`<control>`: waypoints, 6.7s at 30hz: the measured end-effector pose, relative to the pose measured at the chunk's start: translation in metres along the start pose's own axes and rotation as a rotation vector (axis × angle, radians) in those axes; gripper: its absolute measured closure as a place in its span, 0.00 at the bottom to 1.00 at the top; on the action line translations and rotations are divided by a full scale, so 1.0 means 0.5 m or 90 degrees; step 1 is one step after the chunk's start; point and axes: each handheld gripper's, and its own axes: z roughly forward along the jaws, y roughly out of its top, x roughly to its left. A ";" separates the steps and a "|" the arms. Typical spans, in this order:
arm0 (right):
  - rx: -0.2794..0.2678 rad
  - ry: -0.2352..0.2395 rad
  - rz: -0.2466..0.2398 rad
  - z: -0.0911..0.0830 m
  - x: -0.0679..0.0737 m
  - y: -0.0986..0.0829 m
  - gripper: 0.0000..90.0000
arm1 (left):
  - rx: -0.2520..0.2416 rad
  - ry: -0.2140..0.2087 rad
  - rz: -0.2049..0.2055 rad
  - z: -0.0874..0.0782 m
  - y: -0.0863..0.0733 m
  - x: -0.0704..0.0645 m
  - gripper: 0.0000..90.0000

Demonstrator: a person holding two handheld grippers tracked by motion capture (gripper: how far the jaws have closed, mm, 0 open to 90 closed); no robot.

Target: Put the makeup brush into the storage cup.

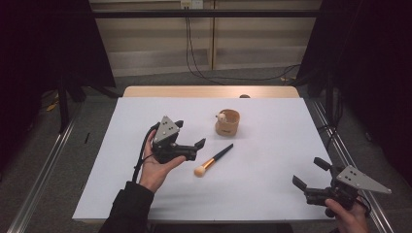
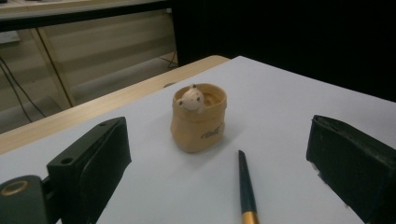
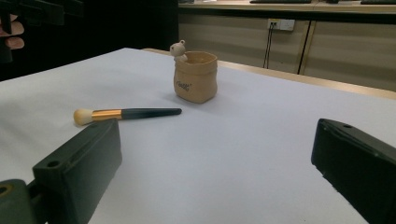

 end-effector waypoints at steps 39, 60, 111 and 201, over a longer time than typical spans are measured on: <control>0.008 0.005 0.003 -0.002 -0.001 -0.002 0.01 | 0.028 -0.046 -0.025 0.101 0.019 0.005 0.10; 0.006 0.006 0.004 0.001 0.000 -0.002 0.01 | 0.279 -0.132 -0.007 0.133 0.060 0.023 0.14; 0.013 0.015 0.001 0.000 0.000 -0.003 0.01 | 0.631 -0.176 0.032 0.243 -0.030 -0.028 0.67; 0.018 0.021 0.002 0.002 0.001 -0.002 0.01 | 0.577 -0.215 0.047 0.154 0.045 0.001 0.79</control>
